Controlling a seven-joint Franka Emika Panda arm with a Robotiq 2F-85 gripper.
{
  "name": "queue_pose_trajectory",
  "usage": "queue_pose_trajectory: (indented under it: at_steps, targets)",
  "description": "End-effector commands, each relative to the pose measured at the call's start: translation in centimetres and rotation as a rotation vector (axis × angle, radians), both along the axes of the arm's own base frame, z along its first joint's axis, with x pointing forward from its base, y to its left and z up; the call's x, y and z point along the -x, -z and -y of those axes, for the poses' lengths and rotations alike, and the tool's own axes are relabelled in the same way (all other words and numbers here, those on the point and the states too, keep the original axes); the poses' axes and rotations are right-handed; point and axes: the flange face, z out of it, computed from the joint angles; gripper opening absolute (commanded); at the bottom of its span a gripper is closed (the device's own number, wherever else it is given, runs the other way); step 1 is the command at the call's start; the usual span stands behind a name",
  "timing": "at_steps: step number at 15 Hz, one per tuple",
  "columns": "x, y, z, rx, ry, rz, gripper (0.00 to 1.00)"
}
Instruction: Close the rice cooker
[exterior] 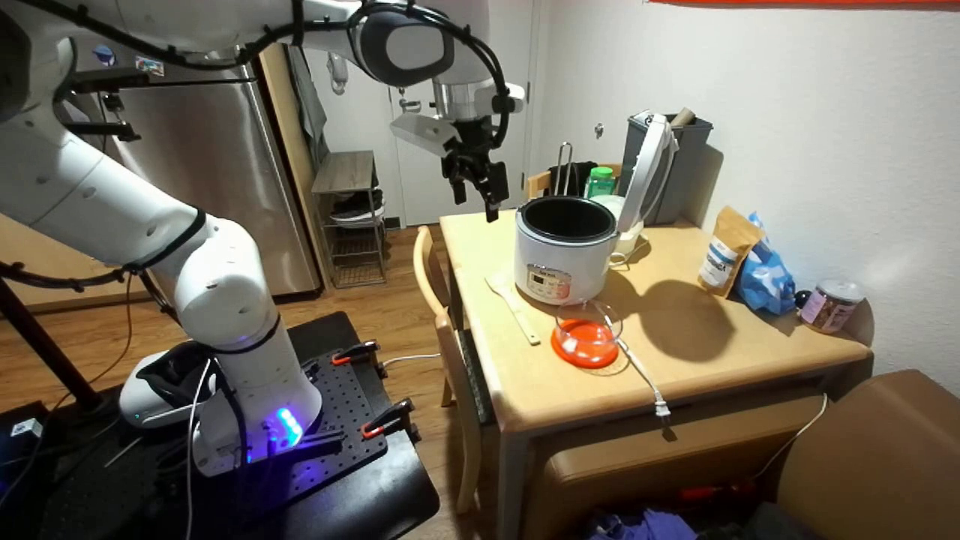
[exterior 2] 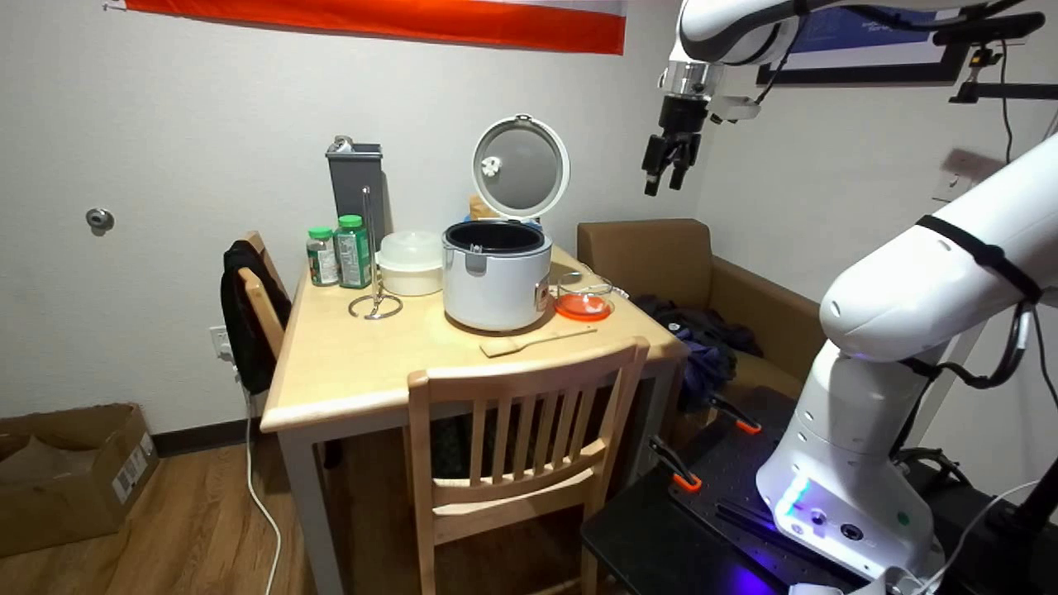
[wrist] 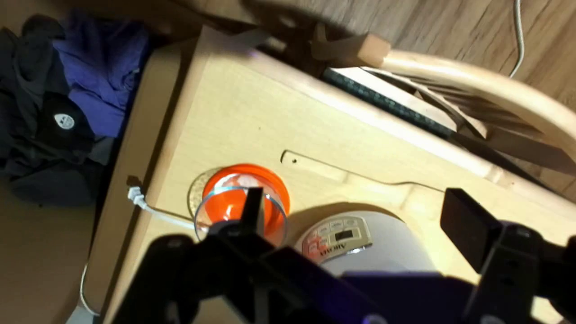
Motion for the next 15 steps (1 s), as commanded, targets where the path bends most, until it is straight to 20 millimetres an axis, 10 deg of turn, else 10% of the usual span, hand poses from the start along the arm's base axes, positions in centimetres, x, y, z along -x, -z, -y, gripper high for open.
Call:
queue_pose_trajectory:
  at_steps: [1,10,15]
  targets:
    - [-3.5,-1.6,-1.5,-0.020,0.015,0.096,1.00]
    - [-3.6,-2.0,-1.1,-0.027,0.013,0.126,1.00]
    - [-7.5,-1.8,-1.8,-0.118,0.065,0.279,1.00]
